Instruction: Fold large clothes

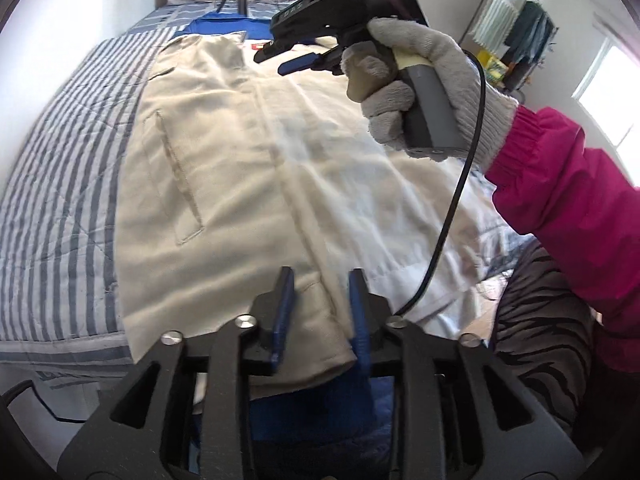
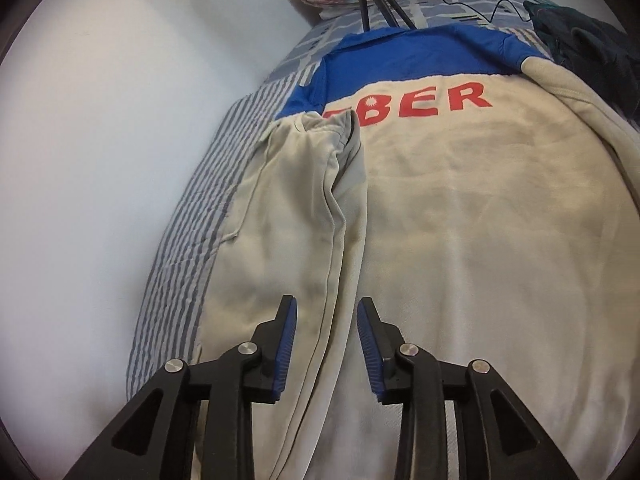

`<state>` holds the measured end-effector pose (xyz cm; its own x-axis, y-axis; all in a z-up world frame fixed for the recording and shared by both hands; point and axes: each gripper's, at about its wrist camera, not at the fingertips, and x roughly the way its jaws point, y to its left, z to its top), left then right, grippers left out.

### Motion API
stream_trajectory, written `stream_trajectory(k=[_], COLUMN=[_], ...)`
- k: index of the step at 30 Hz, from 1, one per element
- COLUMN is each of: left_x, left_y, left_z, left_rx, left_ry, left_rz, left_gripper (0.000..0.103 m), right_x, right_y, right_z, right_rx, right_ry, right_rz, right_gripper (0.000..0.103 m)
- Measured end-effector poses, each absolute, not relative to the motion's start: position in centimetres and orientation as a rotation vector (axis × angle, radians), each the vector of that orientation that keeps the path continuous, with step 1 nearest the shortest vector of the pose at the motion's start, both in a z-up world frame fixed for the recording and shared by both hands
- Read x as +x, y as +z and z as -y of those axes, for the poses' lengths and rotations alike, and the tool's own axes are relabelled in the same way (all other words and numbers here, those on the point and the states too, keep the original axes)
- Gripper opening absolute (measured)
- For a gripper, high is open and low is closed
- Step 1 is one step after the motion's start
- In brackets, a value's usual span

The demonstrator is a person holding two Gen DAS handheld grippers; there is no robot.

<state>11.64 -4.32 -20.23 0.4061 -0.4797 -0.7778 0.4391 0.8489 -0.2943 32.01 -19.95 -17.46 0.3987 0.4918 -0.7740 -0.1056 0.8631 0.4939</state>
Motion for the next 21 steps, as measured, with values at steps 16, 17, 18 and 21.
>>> stream_trajectory(k=[16, 17, 18, 21], left_x=[7.1, 7.5, 7.8, 9.1], left_y=[-14.9, -14.9, -14.9, -16.1], left_z=[-5.7, -6.5, -7.1, -8.1], left_rx=[-0.243, -0.25, -0.253, -0.268], left_ry=[-0.517, -0.496, -0.474, -0.426], left_rz=[-0.873, -0.869, -0.865, -0.899], left_gripper=[0.03, 0.03, 0.03, 0.027], right_x=[17.4, 16.7, 16.2, 15.0], right_y=[-7.8, -7.7, -7.8, -8.9], right_z=[25.0, 25.0, 25.1, 24.4], right_rx=[0.303, 0.291, 0.285, 0.287], right_ry=[0.548, 0.551, 0.549, 0.563], right_rz=[-0.921, -0.914, -0.914, -0.948], right_gripper=[0.038, 0.038, 0.039, 0.039])
